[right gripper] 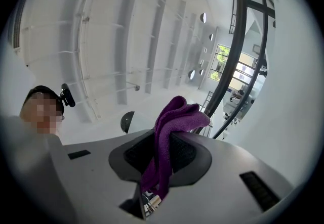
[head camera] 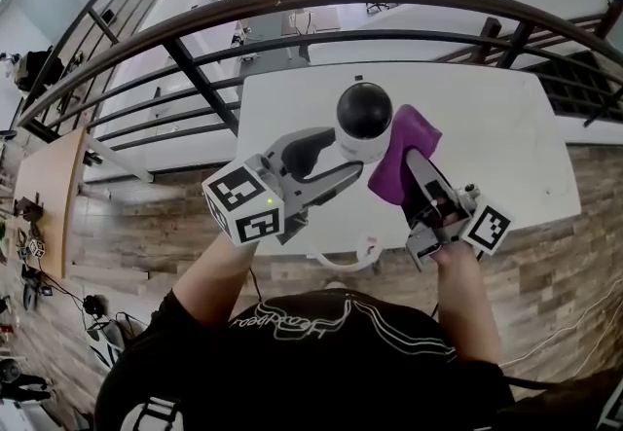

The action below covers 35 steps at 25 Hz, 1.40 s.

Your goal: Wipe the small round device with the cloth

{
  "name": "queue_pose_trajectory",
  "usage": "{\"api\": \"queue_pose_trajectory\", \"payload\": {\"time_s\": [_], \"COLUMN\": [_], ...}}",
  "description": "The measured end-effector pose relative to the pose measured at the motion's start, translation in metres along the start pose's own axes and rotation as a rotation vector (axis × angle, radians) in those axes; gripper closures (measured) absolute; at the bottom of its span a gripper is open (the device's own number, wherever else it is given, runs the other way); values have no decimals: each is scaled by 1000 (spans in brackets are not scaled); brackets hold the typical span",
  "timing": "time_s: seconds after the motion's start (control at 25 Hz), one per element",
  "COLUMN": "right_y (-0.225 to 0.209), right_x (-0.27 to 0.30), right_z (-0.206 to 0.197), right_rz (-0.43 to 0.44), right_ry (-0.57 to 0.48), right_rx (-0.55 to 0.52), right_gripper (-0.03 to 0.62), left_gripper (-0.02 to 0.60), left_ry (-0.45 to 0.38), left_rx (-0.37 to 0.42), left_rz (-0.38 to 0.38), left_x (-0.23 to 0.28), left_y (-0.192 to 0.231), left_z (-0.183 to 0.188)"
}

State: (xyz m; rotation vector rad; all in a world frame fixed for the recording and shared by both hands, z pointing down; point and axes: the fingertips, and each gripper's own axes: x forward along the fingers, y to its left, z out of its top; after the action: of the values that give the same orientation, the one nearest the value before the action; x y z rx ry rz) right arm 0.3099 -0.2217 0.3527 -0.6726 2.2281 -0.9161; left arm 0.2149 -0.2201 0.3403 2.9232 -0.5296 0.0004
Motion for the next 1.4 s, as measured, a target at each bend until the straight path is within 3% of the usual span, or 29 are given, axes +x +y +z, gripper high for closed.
{"api": "queue_pose_trajectory", "payload": {"time_s": [0.24, 0.72, 0.84, 0.92, 1.0, 1.16, 1.4], "right_y": [-3, 40, 47, 51, 58, 70, 76], "right_x": [-8, -27, -31, -29, -28, -33, -5], "right_z": [-8, -5, -10, -12, -14, -22, -19], "right_rz": [-38, 79, 99, 112, 121, 103, 64], "right_ry": [20, -27, -30, -36, -52, -104, -245], "right_rx": [9, 51, 54, 49, 37, 13, -48], "right_gripper": [531, 531, 532, 531, 531, 531, 531], "left_gripper": [316, 319, 354, 434, 574, 574, 574], "left_ry": [10, -32, -36, -33, -29, -14, -6], "left_rx": [12, -25, -22, -6, 19, 55, 52], "left_rz": [10, 134, 144, 140, 128, 77, -37], "left_x": [-2, -31, -40, -45, -50, -61, -67], "left_y": [-3, -14, -25, -29, -36, -47, 3], "left_z": [-3, -9, -14, -14, -13, -18, -11]}}
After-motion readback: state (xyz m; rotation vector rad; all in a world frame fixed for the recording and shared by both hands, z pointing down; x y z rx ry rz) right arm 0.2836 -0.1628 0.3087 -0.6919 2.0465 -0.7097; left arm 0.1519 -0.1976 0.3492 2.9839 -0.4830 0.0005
